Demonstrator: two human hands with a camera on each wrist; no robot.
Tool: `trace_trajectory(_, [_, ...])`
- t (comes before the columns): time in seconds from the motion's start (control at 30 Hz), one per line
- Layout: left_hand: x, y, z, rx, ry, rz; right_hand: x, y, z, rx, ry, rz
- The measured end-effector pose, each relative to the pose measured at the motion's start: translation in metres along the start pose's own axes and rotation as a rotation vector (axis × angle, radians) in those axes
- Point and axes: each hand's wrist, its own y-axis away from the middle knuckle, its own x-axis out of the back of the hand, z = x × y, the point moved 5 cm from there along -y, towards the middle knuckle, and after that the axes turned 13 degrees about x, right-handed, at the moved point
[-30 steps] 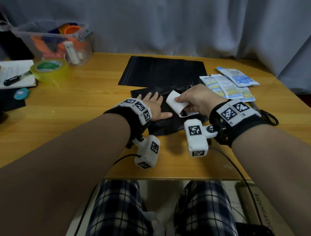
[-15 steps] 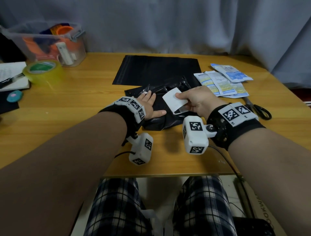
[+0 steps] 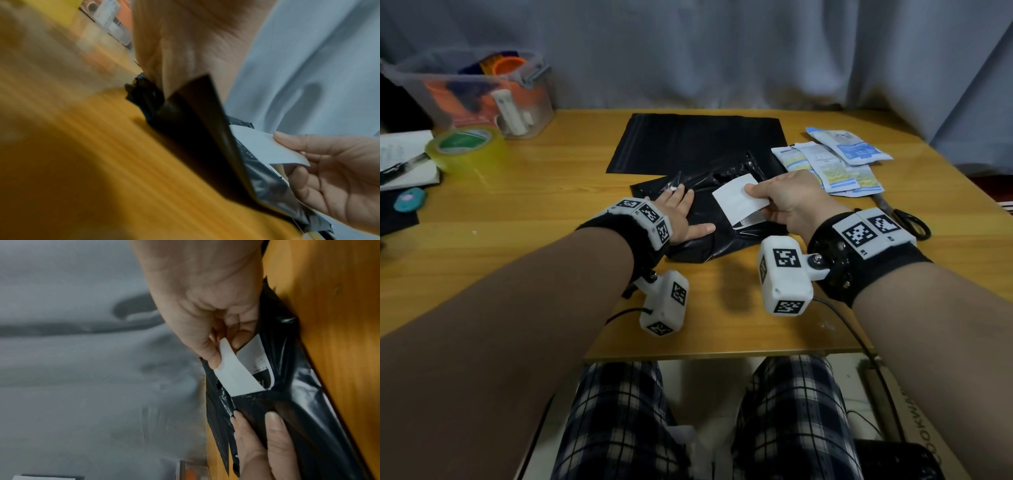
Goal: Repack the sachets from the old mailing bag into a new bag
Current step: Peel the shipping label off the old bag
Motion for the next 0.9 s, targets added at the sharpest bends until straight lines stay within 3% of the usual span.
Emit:
trace_trajectory(0.17, [0.000,-0.001,-0.001,0.000,-0.001,-0.002,0.005,-0.002,0.003,-0.019,-0.019,0.001])
trace_trajectory(0.3, [0.007,0.004,-0.001,-0.014,-0.055,0.006,0.001,0.001,0.005,0.001,0.039,-0.108])
trace_trajectory(0.57, [0.033,0.029,0.017,-0.171,0.077,0.228,-0.013,-0.002,0.002,0.053,0.112,-0.173])
trace_trajectory(0.73, [0.012,0.024,0.027,-0.158,0.015,0.140,-0.025,0.002,-0.003,0.087,0.113,-0.146])
trace_trajectory(0.9, [-0.007,0.020,0.024,-0.097,-0.021,0.016,-0.024,0.004,-0.011,0.222,0.318,-0.144])
